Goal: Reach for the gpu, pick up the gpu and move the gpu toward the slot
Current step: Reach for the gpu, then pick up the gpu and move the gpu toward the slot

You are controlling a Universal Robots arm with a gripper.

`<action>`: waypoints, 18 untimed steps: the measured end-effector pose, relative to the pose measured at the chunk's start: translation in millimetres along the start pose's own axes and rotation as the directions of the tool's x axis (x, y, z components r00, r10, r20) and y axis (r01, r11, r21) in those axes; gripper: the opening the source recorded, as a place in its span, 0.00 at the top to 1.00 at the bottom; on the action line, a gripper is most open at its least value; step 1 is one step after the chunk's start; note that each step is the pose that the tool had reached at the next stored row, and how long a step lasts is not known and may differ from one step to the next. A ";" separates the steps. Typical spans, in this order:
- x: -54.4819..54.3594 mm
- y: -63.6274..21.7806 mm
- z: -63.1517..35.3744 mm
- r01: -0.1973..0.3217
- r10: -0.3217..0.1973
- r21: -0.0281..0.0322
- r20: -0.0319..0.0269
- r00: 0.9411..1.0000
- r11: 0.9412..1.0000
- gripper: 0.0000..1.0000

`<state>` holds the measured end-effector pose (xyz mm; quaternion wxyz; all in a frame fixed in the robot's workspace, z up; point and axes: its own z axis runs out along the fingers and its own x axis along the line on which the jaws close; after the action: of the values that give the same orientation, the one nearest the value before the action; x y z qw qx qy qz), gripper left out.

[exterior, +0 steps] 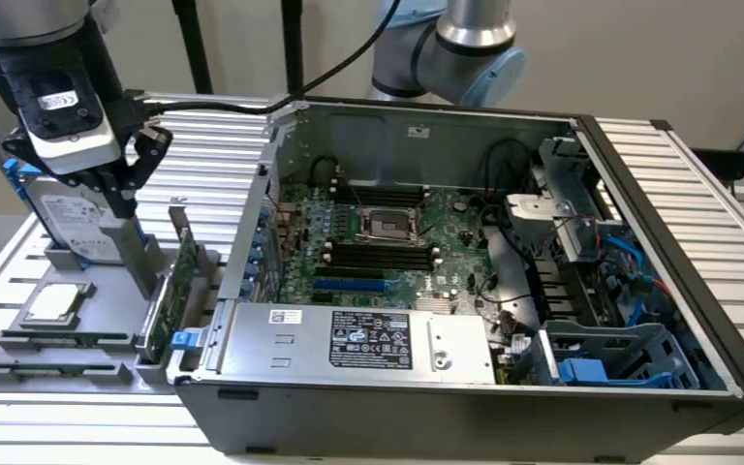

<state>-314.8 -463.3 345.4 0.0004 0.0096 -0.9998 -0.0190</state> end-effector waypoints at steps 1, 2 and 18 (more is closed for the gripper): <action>-2.4 -2.4 0.8 0.000 0.000 0.000 0.000 1.000 1.000 0.89; -4.5 -5.1 1.6 0.000 0.000 0.000 0.000 1.000 1.000 0.89; -15.6 -21.2 5.0 0.000 0.000 -0.001 -0.004 1.000 1.000 0.89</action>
<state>-298.8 -484.0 339.6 0.0026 0.0095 -0.9998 -0.0195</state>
